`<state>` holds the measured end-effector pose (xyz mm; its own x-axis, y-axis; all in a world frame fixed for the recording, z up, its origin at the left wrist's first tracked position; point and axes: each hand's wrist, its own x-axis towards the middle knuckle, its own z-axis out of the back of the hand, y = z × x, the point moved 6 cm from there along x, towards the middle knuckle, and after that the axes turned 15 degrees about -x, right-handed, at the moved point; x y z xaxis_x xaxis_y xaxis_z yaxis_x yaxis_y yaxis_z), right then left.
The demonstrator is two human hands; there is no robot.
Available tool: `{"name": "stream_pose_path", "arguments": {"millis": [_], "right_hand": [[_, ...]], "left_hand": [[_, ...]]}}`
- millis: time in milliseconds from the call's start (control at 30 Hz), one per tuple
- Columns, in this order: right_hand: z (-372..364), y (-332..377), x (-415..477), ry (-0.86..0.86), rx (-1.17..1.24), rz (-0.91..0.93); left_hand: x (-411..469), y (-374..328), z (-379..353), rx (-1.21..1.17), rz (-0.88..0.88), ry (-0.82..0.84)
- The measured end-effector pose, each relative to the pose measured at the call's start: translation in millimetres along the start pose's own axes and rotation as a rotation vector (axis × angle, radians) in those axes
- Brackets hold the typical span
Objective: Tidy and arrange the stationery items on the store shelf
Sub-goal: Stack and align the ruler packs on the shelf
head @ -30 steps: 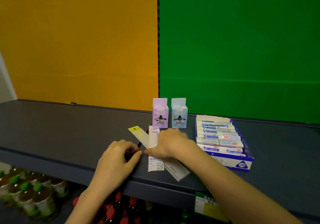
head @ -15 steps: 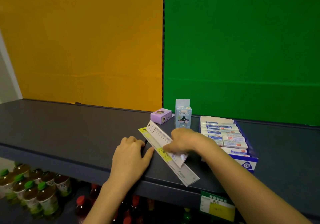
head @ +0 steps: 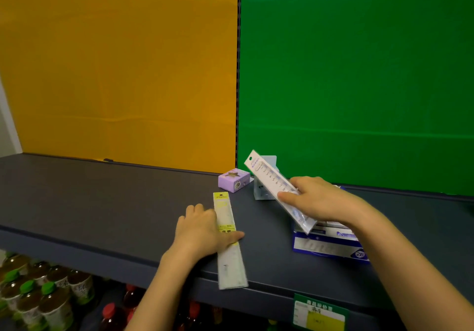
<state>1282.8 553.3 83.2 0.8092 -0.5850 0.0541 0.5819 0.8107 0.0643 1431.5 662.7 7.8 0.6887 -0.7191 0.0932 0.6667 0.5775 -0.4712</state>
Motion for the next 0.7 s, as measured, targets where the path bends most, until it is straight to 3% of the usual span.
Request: {"name": "stream_pose_path", "arguments": {"millis": [167, 500, 700], "right_hand": [[-3.7, -12.5, -3.2, -0.023, 0.074, -0.038], [-17.3, -32.6, -26.1, -0.223, 0.341, -0.162], [-18.9, -72.6, -71.8, -0.34, 0.564, -0.314]], "left_hand": [[2.3, 15.1, 2.4, -0.338, -0.006, 0.042], [-25.3, 7.2, 38.0, -0.819, -0.25, -0.199], [-18.9, -49.1, 38.8, -1.049, -0.257, -0.02]]}}
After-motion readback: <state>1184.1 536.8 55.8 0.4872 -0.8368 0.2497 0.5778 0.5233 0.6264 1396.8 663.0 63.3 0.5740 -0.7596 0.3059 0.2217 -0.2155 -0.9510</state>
